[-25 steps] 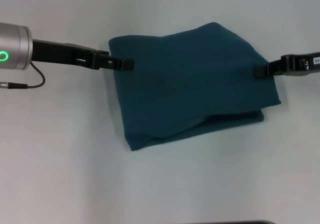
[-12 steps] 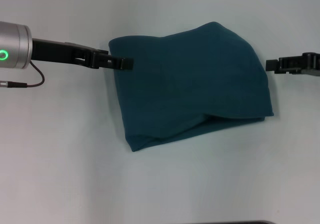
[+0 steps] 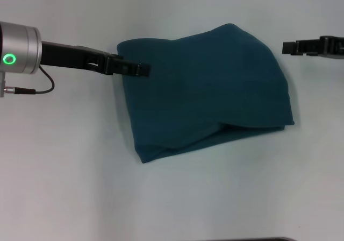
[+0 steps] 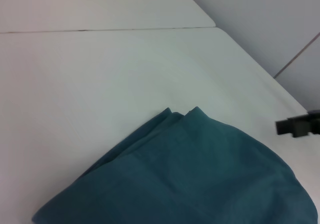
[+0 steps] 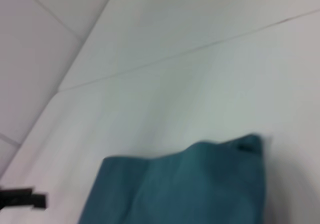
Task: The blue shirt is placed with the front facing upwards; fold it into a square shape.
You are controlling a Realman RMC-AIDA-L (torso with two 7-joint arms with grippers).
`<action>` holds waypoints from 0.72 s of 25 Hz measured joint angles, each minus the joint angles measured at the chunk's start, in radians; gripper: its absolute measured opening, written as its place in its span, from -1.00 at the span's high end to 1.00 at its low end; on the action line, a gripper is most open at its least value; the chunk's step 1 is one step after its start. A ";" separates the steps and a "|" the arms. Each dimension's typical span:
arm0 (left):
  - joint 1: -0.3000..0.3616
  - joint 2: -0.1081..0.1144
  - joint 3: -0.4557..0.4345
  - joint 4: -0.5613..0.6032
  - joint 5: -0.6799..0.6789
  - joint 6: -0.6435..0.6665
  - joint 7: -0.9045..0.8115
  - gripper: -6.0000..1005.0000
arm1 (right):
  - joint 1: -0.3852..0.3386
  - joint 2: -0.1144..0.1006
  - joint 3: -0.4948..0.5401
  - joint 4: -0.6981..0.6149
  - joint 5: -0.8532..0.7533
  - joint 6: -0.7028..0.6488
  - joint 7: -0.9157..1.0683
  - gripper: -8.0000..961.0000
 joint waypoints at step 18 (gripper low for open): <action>-0.008 -0.006 0.002 0.001 -0.004 -0.002 0.015 -0.92 | 0.114 0.042 -0.065 0.138 -0.009 0.309 0.023 0.38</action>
